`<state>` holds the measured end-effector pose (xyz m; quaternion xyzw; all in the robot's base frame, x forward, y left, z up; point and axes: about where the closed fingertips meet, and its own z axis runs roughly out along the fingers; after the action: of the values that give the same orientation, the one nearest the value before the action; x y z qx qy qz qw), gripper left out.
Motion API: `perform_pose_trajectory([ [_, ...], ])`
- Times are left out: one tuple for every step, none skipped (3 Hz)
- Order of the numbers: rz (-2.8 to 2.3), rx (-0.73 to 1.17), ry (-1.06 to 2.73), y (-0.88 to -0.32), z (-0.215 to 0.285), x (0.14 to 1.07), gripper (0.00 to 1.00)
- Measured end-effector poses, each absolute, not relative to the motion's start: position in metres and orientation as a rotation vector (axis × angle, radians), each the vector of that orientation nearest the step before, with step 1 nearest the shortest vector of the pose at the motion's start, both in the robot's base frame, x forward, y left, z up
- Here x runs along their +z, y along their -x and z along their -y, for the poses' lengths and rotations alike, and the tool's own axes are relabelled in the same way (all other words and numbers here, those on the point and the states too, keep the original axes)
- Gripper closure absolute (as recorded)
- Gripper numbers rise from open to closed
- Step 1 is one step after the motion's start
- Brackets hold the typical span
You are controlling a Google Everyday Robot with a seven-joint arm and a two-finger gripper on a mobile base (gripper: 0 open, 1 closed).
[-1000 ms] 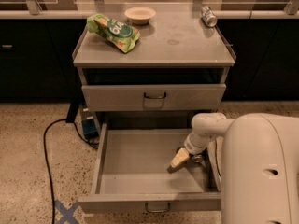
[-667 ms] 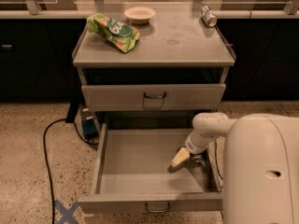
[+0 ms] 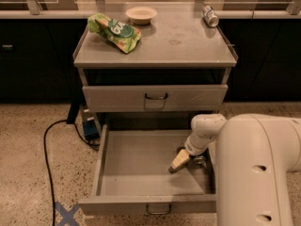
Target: Pick pepsi can from middle drawer and place on counter
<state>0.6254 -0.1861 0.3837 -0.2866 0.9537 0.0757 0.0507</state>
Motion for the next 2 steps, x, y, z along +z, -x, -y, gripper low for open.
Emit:
perform_pose_trajectory([
  [-2.969, 0.189, 0.872, -0.6295, 0.1866, 0.3528, 0.00],
  [-2.969, 0.189, 0.872, -0.6294, 0.1866, 0.3526, 0.00],
])
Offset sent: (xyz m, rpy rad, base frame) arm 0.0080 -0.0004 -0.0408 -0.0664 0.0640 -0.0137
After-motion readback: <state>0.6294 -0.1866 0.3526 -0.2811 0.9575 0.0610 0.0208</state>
